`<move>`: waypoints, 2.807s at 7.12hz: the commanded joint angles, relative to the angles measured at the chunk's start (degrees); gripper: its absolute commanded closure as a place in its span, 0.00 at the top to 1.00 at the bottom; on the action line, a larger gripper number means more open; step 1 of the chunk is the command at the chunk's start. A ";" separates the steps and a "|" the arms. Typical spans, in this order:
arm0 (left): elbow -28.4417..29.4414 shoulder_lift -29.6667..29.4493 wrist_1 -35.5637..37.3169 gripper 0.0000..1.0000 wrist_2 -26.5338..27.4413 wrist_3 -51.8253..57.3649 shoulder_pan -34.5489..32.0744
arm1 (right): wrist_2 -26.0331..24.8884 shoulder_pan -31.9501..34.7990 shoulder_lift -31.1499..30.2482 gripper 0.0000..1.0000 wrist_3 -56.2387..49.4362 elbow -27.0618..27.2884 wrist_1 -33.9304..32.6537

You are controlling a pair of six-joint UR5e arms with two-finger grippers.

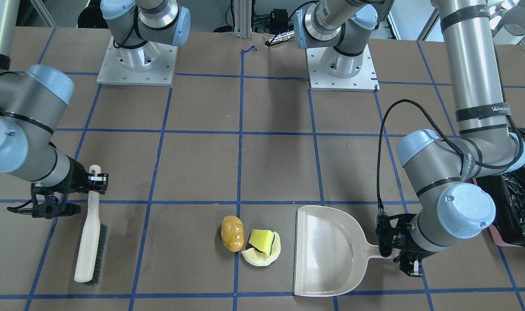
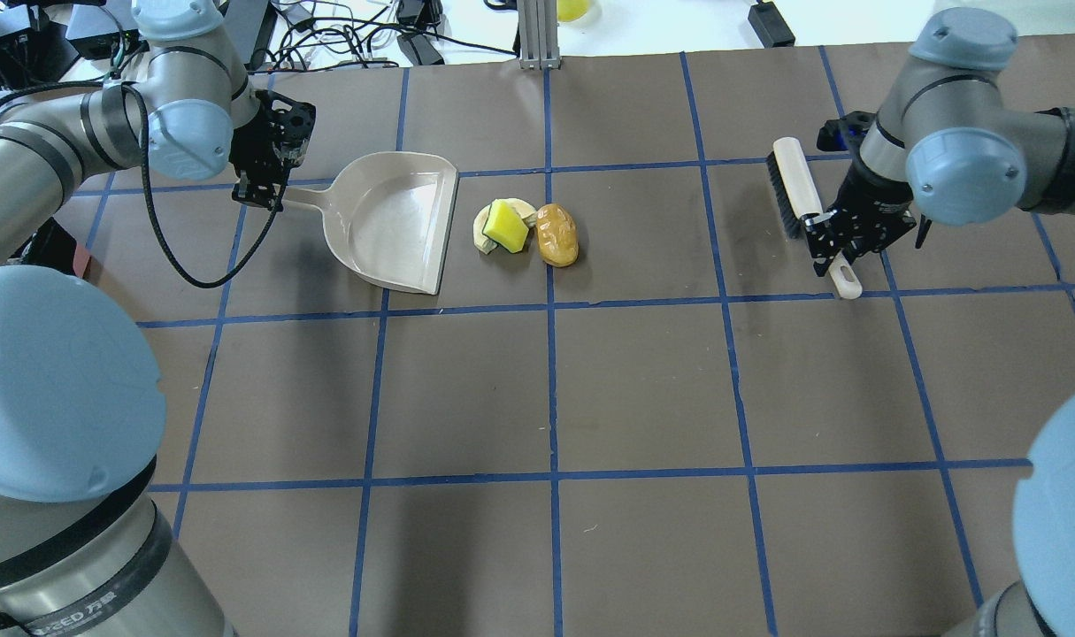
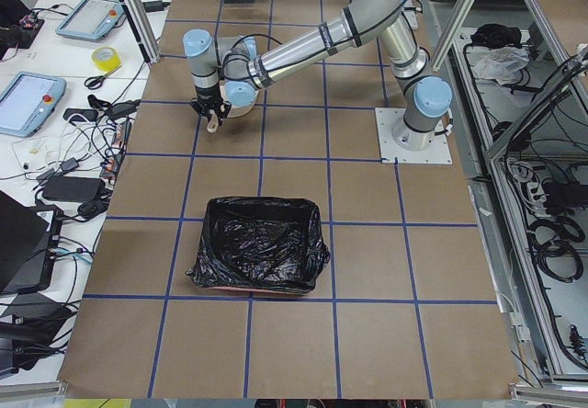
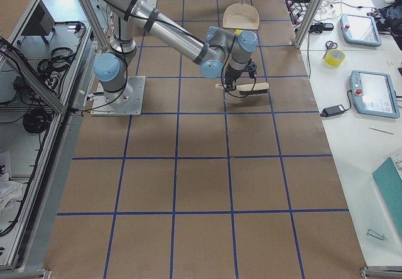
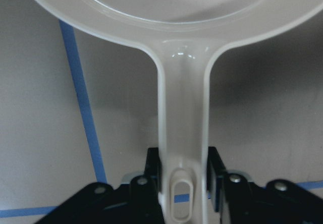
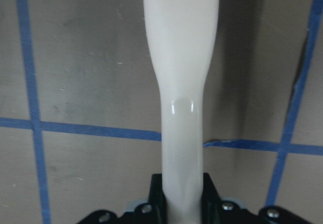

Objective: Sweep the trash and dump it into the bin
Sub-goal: 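Move the brush with the right gripper toward the sponge and yellow object, then sweep the sponge and yellow object into the dustpan with the right gripper's brush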

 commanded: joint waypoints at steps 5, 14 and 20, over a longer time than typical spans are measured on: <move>0.00 0.00 0.00 0.30 2.29 -1.29 -2.60 | 6.00 19.22 0.56 0.00 28.29 -0.01 0.21; 0.52 0.00 -0.09 0.30 5.63 -1.65 -4.44 | 8.18 33.20 8.81 0.00 49.22 -9.30 -3.30; 0.96 0.00 -0.17 0.30 5.38 -3.06 -4.89 | 12.92 41.82 16.56 0.00 58.62 -20.99 -9.80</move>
